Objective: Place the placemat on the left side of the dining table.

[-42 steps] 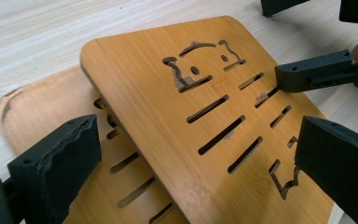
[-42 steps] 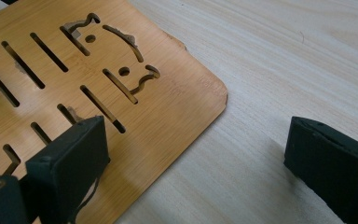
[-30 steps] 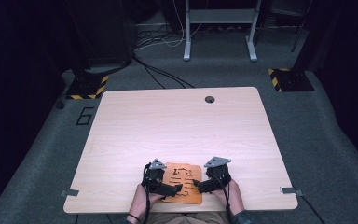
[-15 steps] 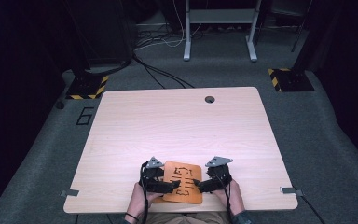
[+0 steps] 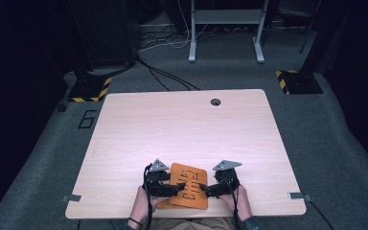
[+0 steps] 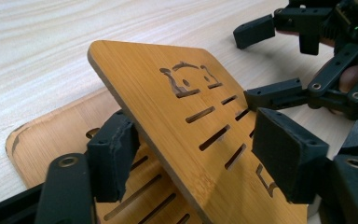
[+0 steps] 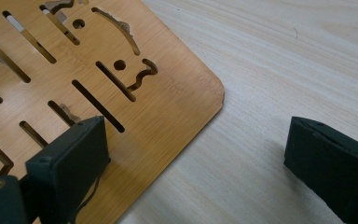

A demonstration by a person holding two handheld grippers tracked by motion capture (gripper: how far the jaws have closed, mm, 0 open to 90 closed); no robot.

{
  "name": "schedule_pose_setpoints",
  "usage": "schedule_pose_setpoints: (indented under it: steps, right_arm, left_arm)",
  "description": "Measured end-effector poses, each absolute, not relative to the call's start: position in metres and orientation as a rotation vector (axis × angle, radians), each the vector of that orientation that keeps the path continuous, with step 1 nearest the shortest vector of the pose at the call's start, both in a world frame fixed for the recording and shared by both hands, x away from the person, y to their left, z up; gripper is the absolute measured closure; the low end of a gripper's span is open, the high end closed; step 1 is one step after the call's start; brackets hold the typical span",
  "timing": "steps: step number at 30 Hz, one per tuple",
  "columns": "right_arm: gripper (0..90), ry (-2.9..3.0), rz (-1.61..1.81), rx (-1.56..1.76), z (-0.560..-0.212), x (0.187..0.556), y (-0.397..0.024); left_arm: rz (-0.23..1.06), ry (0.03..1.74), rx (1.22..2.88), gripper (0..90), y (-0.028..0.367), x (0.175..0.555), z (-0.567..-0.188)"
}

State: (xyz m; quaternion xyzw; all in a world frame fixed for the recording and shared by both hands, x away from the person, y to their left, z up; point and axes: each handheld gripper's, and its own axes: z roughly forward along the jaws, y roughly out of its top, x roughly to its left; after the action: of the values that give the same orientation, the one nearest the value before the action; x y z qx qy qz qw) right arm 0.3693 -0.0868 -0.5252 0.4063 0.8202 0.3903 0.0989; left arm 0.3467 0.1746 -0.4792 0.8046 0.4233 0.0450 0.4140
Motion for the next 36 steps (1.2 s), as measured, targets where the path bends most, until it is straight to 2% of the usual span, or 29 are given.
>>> schedule_pose_setpoints:
  steps: [14, 28, 36]
  right_arm:
    - [5.2, 2.421, 1.171, 1.222, -0.525, 0.369, -0.091]
    - [5.1, 2.388, 1.174, 1.242, -0.525, 0.365, -0.095]
    - [4.9, 2.364, 1.172, 1.244, -0.525, 0.361, -0.098]
  left_arm:
    - [0.114, 1.062, 2.013, 52.5, 0.174, 0.345, -0.47]
    - [0.012, 1.073, 1.94, 61.0, 0.178, 0.35, -0.471]
    - [0.016, 1.066, 1.933, 63.5, 0.174, 0.351, -0.469]
